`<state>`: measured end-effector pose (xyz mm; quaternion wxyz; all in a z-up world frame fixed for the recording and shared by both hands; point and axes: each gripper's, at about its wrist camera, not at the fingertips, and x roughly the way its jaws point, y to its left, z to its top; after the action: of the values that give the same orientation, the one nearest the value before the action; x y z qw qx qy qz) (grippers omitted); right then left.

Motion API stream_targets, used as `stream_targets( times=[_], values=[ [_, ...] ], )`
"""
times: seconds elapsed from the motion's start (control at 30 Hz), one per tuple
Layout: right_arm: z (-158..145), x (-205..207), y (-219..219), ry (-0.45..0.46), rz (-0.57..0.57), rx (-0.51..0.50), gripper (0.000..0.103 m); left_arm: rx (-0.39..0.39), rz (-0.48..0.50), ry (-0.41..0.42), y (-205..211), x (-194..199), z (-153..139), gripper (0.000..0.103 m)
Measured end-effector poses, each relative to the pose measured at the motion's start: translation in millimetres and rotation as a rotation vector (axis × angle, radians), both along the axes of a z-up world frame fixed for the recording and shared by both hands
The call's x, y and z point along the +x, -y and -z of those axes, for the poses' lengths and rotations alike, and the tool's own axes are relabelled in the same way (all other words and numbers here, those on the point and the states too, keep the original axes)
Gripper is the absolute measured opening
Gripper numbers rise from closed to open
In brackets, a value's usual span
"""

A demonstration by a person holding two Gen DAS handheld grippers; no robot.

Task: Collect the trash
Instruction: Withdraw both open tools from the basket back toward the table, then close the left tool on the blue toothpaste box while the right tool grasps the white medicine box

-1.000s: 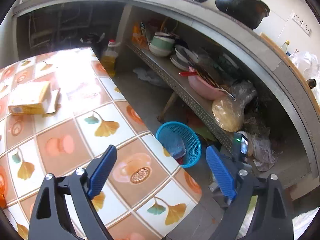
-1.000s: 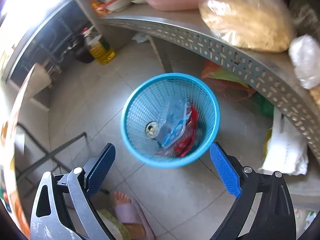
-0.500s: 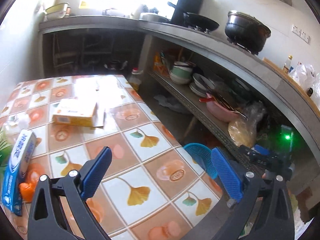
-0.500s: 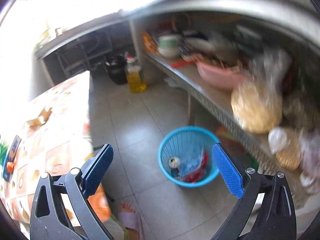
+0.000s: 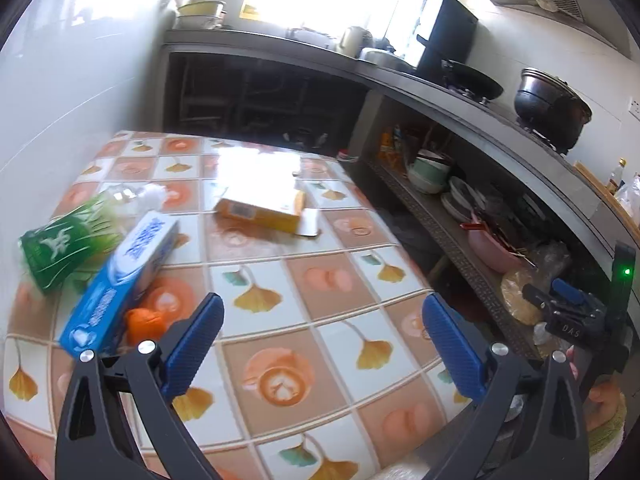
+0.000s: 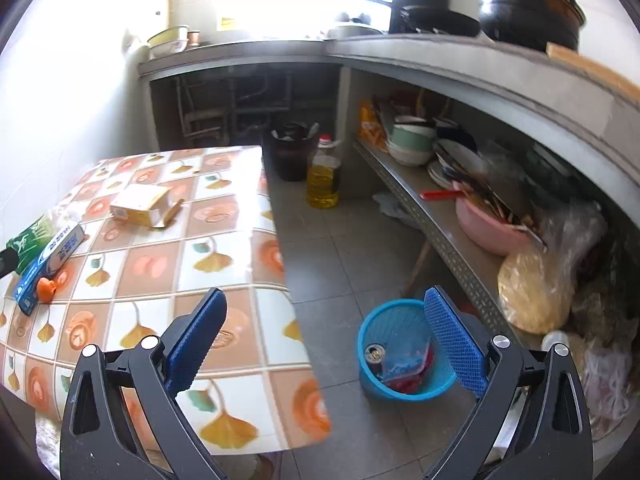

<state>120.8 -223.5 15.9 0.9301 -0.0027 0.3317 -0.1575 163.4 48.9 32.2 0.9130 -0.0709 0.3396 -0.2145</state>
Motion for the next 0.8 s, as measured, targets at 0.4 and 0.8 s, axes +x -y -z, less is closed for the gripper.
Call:
stream_targets(
  times=[0.4, 0.8],
  values=[
    [14, 34, -55, -0.056, -0.267, 0.105, 0.095, -0.011, -0.079, -0.048, -67, -21, 33, 0.097],
    [31, 47, -95, -0.148, -0.397, 0.2, 0.095, 0.05, -0.208, -0.03, -121, -8, 47, 0.097]
  ],
)
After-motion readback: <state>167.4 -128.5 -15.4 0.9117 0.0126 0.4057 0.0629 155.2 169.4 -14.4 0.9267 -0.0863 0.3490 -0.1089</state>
